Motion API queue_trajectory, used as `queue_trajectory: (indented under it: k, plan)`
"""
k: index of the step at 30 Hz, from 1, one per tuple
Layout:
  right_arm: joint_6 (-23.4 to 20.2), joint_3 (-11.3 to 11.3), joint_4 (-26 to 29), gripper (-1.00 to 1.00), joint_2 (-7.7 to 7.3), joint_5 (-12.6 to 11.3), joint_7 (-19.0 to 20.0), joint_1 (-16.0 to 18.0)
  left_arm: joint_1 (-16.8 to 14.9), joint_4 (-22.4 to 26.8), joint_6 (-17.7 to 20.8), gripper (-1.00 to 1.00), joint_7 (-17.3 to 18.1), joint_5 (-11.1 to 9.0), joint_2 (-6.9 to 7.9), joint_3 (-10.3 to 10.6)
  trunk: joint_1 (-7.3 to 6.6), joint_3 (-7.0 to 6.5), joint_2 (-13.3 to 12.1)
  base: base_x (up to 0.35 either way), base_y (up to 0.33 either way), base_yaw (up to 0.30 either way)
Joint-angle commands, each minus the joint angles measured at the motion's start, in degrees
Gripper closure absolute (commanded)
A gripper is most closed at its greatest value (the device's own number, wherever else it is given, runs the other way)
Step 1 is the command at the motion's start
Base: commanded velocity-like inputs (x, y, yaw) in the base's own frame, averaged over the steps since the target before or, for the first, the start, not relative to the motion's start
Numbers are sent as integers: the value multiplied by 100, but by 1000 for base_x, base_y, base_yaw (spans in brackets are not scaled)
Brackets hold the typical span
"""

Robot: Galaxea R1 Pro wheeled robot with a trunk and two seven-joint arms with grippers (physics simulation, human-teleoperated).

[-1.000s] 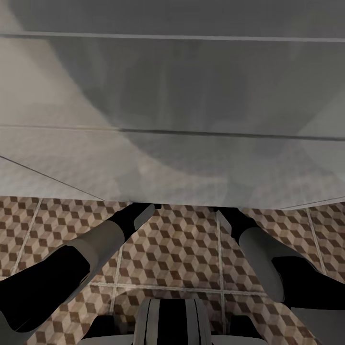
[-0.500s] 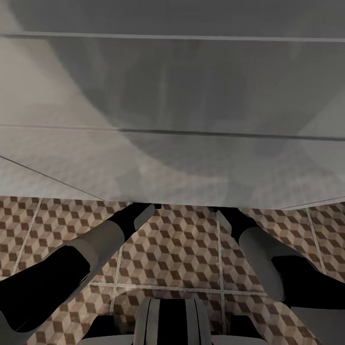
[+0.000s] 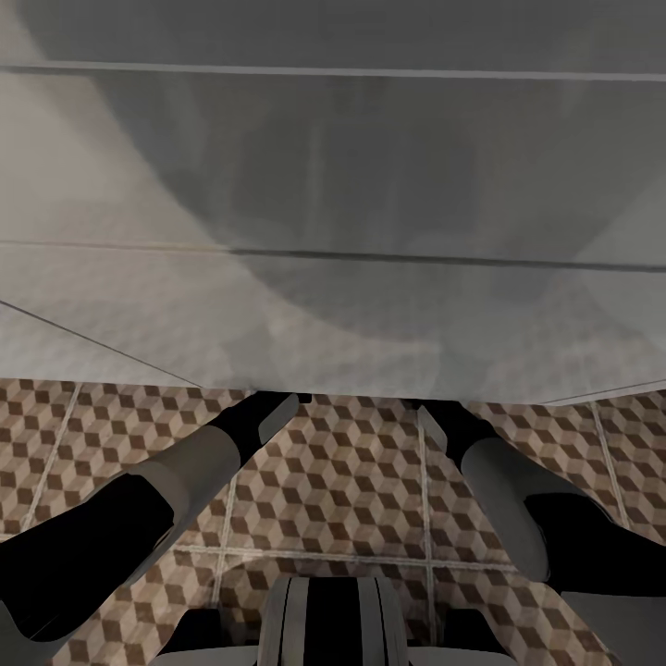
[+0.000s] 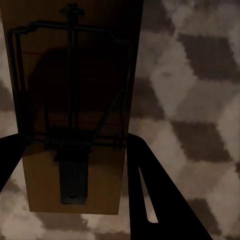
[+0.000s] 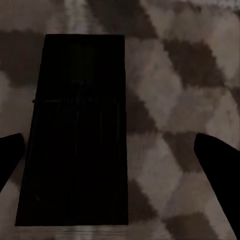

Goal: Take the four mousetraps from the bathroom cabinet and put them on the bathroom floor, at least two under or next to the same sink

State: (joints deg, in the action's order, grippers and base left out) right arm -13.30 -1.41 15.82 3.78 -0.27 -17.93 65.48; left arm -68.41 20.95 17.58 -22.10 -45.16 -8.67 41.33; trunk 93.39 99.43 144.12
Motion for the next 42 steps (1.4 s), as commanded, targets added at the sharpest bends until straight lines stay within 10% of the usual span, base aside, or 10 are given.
queue_trajectory:
  k: [1,42]
  plan:
    - [1,0,0,-100,0,1,0,0,-33,23,9,100,4,51,-3,9,-1,-1,0,0,0,0]
    - [16,0,0,-100,0,9,0,-1,-40,10,54,100,1,51,-3,4,-1,-1,0,0,0,0]
